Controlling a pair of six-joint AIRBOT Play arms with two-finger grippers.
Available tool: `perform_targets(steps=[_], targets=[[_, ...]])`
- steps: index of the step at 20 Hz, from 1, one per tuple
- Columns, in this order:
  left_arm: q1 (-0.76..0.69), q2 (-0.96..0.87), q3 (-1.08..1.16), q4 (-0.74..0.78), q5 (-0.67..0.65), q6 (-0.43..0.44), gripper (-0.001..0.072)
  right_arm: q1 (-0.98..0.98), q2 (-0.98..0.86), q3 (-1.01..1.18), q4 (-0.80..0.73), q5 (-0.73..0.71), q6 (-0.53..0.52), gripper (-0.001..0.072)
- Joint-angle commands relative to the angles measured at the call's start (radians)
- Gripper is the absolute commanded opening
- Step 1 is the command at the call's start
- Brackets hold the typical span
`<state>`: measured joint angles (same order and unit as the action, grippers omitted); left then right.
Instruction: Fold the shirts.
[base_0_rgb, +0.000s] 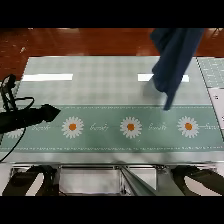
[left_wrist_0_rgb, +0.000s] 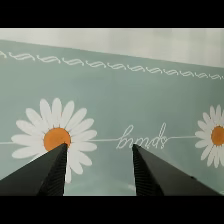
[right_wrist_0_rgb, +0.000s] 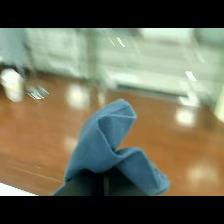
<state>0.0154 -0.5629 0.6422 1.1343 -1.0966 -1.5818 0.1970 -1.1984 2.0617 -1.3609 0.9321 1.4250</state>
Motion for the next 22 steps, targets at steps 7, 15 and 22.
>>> perform_targets(steps=[7,15,22], targets=[[0.003,0.014,-0.026,-0.017,0.077,0.02,0.0505,0.394,-0.013,-0.031,0.035,0.204,0.045,0.0027],[0.069,0.016,0.002,0.04,0.044,0.052,0.0505,0.568,-0.208,-0.6,0.161,0.078,0.176,0.0027],[0.069,0.016,-0.014,0.223,0.032,0.059,0.0505,0.404,-0.238,-0.659,0.163,0.162,0.224,0.0407]])
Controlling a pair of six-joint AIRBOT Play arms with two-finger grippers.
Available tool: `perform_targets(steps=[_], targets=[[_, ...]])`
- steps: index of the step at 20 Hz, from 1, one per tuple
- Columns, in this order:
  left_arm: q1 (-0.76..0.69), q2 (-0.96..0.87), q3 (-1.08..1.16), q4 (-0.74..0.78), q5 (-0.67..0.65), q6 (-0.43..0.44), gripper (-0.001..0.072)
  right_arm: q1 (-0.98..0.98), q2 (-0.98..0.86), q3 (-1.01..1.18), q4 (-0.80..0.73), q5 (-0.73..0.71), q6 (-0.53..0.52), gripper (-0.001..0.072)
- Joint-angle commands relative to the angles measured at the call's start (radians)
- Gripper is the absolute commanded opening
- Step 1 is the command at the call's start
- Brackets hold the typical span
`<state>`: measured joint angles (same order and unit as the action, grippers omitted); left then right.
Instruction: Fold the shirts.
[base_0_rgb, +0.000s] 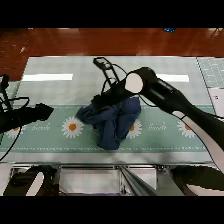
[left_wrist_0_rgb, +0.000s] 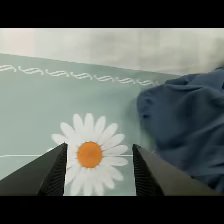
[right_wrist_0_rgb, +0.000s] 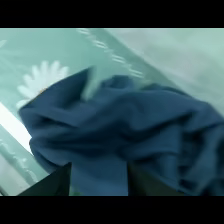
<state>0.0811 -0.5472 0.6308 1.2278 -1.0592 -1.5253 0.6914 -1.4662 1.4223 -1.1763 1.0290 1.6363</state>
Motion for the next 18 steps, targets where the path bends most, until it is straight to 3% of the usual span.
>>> perform_targets(steps=[1,3,5,8,12,15,18], targets=[[0.016,0.0,-0.002,0.171,-0.005,-0.002,0.0505,-0.168,0.093,-0.019,-0.095,0.1,0.02,0.0407],[0.073,-0.011,-0.008,0.158,-0.003,-0.044,0.0505,-0.314,0.224,-0.056,-0.274,0.148,0.099,0.0406],[0.112,-0.062,-0.047,-0.021,-0.022,-0.015,0.0504,-0.439,0.359,-0.211,-0.337,0.114,0.167,0.0406],[0.114,-0.237,-0.145,-0.358,-0.048,0.197,0.0504,-0.532,0.533,-0.586,-0.236,0.0,0.202,0.0405],[0.114,-0.546,-0.115,-0.599,-0.022,0.394,0.0505,-0.509,0.694,-0.97,0.021,-0.112,0.183,0.0405],[0.097,-0.735,-0.069,-0.768,-0.026,0.496,0.0505,-0.436,0.737,-1.085,0.127,-0.152,0.184,0.0405],[0.027,-0.861,0.003,-0.787,-0.054,0.52,0.0504,-0.355,0.719,-1.092,0.152,-0.25,0.224,0.0405]])
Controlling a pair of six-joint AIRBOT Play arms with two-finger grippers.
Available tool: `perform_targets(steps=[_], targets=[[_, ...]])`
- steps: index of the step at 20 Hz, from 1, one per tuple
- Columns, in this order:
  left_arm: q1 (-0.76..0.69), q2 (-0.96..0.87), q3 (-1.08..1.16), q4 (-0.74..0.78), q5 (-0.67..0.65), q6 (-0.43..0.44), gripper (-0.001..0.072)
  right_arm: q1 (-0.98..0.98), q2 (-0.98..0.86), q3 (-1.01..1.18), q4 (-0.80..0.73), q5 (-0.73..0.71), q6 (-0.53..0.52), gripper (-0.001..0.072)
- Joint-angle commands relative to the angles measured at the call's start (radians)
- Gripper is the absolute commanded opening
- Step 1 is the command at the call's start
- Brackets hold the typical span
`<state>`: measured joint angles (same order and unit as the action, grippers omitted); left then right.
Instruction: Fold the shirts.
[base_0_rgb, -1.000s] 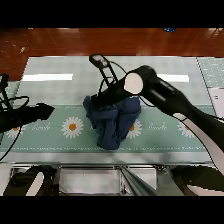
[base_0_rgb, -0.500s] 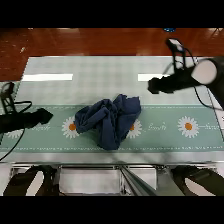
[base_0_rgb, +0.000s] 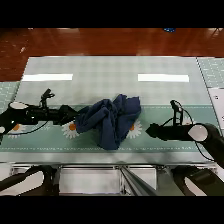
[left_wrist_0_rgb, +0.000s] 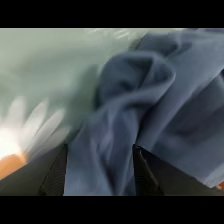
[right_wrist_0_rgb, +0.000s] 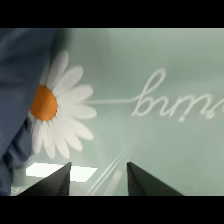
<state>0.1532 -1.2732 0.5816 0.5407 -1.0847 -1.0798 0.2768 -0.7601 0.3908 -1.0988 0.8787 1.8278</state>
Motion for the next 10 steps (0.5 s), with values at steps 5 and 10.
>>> perform_targets(steps=[5,10], targets=[[-0.142,-0.217,0.226,-0.058,-0.128,0.103,0.0015,0.079,-0.19,-0.012,0.239,-0.204,-0.056,0.0405],[-0.138,-0.216,0.309,-0.059,-0.157,0.1,0.0014,0.084,-0.437,0.15,0.457,-0.232,-0.26,0.0405]])
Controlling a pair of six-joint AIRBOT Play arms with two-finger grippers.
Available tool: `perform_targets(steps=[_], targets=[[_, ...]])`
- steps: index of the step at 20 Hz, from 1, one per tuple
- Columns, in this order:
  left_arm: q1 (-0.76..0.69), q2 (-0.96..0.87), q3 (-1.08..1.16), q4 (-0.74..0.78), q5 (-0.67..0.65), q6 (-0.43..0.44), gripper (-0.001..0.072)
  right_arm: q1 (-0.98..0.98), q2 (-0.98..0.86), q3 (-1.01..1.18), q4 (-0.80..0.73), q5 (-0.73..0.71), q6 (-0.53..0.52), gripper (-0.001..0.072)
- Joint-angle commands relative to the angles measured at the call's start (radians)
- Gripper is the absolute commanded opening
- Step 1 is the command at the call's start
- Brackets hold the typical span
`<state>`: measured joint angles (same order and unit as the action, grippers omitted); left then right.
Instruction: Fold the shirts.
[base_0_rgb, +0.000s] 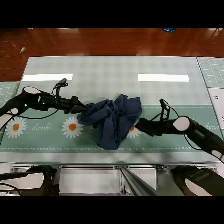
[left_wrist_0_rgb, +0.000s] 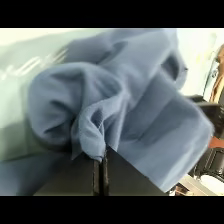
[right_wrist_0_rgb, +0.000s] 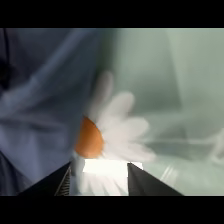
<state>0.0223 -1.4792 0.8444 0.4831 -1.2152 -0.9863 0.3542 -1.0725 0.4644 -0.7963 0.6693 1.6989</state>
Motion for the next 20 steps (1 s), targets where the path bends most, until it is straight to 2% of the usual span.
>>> perform_targets(steps=[1,3,4,5,6,8,10,12,14,17,20], targets=[[-0.008,-0.01,0.046,-0.001,-0.026,0.006,0.0015,0.016,-0.171,0.112,0.198,-0.023,-0.171,0.0405],[-0.008,-0.01,0.046,0.0,-0.027,0.006,0.0015,0.037,-0.272,0.196,0.224,-0.016,-0.197,0.039],[-0.005,-0.01,0.046,0.0,-0.027,0.006,0.0015,0.043,-0.312,0.238,0.219,-0.007,-0.206,0.0301],[0.0,-0.01,0.048,0.0,-0.027,0.006,0.0014,0.043,-0.344,0.286,0.217,0.016,-0.245,0.0119],[0.016,-0.006,0.06,-0.003,-0.042,0.003,0.0015,0.037,-0.357,0.332,0.209,0.046,-0.289,0.0027],[0.079,0.018,0.129,-0.005,-0.12,0.0,0.0014,-0.011,-0.336,0.452,0.124,0.156,-0.301,0.0027],[0.169,0.084,0.246,-0.022,-0.166,-0.031,0.0014,-0.073,-0.262,0.611,-0.045,0.234,-0.227,0.0026],[0.266,0.181,0.383,-0.11,-0.146,-0.048,0.0014,-0.13,-0.172,0.816,-0.221,0.311,-0.152,0.0026],[0.35,0.282,0.532,-0.182,-0.097,-0.055,0.0014,-0.162,-0.093,1.043,-0.347,0.403,-0.121,0.0026],[0.431,0.441,0.719,-0.183,-0.018,-0.066,0.0014,-0.156,0.028,1.293,-0.386,0.553,-0.113,0.0027],[0.485,0.599,0.819,-0.09,0.01,-0.067,0.0014,-0.138,0.193,1.319,-0.416,0.613,-0.113,0.0027]])
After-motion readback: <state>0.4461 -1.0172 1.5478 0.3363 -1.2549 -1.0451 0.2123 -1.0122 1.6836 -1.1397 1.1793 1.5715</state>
